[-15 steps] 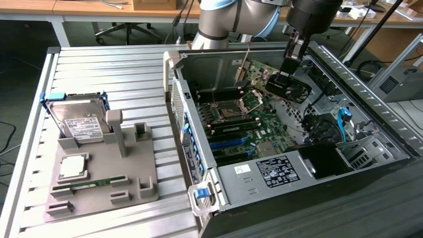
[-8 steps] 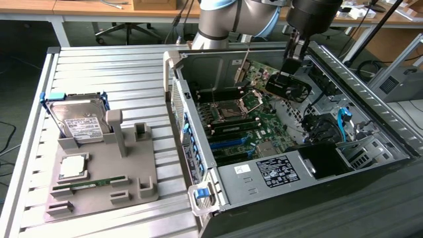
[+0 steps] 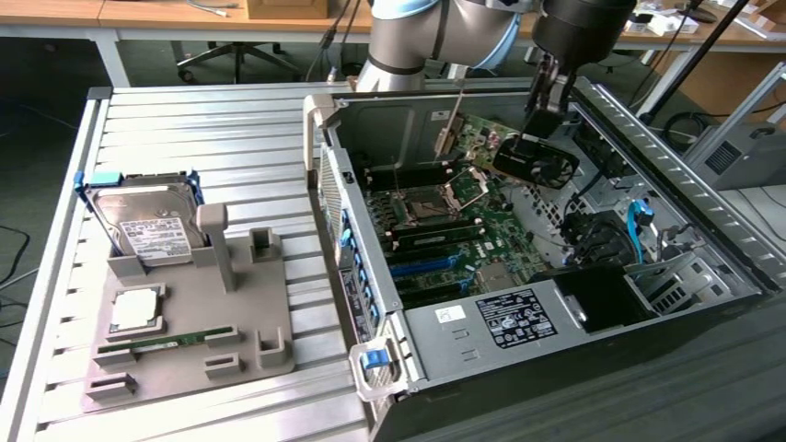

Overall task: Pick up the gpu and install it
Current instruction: 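Insert the gpu into the slot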

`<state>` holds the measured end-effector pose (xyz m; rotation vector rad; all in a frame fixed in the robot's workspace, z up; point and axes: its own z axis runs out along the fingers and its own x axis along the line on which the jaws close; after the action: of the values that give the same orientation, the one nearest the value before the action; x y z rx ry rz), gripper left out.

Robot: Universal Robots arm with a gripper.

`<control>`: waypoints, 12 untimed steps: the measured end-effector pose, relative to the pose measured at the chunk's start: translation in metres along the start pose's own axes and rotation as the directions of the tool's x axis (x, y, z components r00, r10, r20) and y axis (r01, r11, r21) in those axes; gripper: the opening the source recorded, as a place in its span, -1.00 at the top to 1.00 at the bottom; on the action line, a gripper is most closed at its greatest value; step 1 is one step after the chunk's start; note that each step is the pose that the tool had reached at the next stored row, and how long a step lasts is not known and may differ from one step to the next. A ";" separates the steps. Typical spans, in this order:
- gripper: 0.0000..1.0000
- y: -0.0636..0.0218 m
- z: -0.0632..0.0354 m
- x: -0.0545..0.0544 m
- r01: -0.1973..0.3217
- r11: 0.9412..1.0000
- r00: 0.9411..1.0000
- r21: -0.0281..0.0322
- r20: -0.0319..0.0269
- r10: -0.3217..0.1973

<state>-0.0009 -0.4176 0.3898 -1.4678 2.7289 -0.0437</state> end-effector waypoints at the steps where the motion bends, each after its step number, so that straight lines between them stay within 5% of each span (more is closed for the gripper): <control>1: 0.45 0.0000 0.0000 0.000 0.007 1.000 1.000 0.000 0.000 -0.007; 12: 0.45 0.0000 0.0003 0.000 0.060 0.998 0.998 -0.001 0.002 -0.060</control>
<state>-0.0009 -0.4176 0.3894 -1.5487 2.6831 -0.0422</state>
